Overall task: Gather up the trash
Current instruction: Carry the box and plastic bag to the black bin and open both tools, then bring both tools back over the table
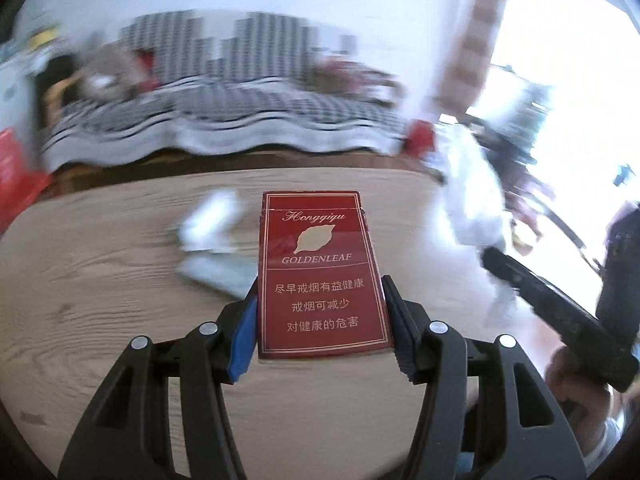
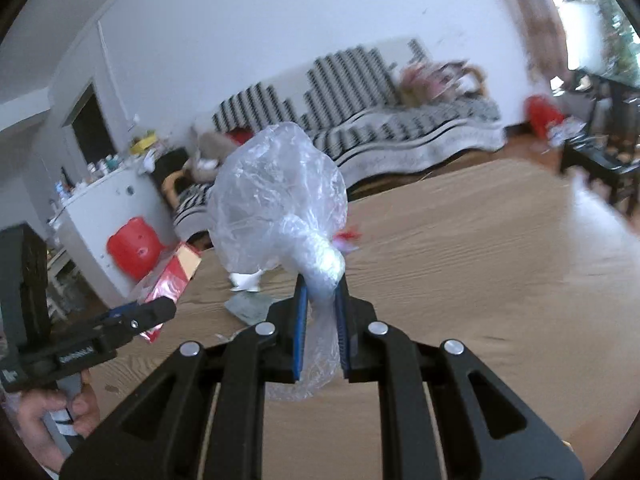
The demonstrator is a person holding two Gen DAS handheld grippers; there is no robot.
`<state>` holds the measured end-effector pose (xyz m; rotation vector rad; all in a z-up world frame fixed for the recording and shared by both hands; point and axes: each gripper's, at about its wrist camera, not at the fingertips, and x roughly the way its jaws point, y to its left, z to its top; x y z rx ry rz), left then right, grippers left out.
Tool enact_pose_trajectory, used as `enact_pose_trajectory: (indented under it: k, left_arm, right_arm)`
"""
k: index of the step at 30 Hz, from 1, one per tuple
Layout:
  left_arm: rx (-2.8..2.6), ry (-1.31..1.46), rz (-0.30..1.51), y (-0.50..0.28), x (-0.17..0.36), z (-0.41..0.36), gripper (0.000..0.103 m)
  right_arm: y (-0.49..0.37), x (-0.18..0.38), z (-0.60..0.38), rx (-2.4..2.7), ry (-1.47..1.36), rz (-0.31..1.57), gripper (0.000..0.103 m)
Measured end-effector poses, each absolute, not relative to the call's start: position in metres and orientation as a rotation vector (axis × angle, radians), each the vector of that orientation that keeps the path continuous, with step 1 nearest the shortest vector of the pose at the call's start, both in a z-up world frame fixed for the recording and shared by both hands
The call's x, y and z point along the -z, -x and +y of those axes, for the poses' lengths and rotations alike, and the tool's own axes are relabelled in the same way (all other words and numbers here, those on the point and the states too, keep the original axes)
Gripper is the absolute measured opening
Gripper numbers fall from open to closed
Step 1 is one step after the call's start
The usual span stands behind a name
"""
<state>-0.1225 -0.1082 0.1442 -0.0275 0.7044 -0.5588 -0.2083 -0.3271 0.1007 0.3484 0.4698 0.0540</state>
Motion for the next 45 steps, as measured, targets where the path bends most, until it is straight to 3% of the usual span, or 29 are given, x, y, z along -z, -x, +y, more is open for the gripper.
enact_pose_trajectory:
  k: [7,13,22,29,30,31,32,33,39,45]
  left_arm:
    - [0.859,-0.153,0.797,0.220,-0.120,-0.232,0.055]
    - [1.006,-0.285,1.004,0.272,-0.041,-0.308,0.055]
    - [0.985,-0.529,1.239,0.275,0.066,-0.358,0.055]
    - [0.948,-0.549,1.314,0.257,0.099,-0.365,0.056]
    - [0.936,-0.552,1.314,0.258,0.101,-0.368,0.068]
    - [0.926,-0.547,1.315,0.259,0.103,-0.368,0.081]
    - [0.918,-0.531,1.303,0.260,0.101,-0.365,0.097]
    - [0.920,-0.523,1.286,0.264,0.100,-0.368,0.097]
    - [0.947,-0.522,1.167,0.275,0.062,-0.360,0.097]
    - [0.874,-0.290,0.875,0.252,-0.052,-0.294,0.097]
  right_arm:
    - [0.339,-0.092,-0.421,0.131,-0.376,0.502,0.014]
    - [0.408,-0.001,-0.477,0.217,-0.552,0.718,0.014]
    - [0.422,0.147,-0.507,0.261,-0.795,0.990,0.014]
    - [0.406,0.181,-0.512,0.265,-0.890,1.051,0.014]
    - [0.404,0.181,-0.514,0.259,-0.912,1.043,0.020]
    - [0.404,0.181,-0.516,0.257,-0.920,1.042,0.048]
    - [0.404,0.180,-0.518,0.260,-0.921,1.034,0.085]
    - [0.406,0.174,-0.519,0.271,-0.913,1.003,0.094]
    - [0.419,0.112,-0.524,0.390,-0.730,0.865,0.096]
    - [0.400,0.011,-0.499,0.479,-0.416,0.608,0.096]
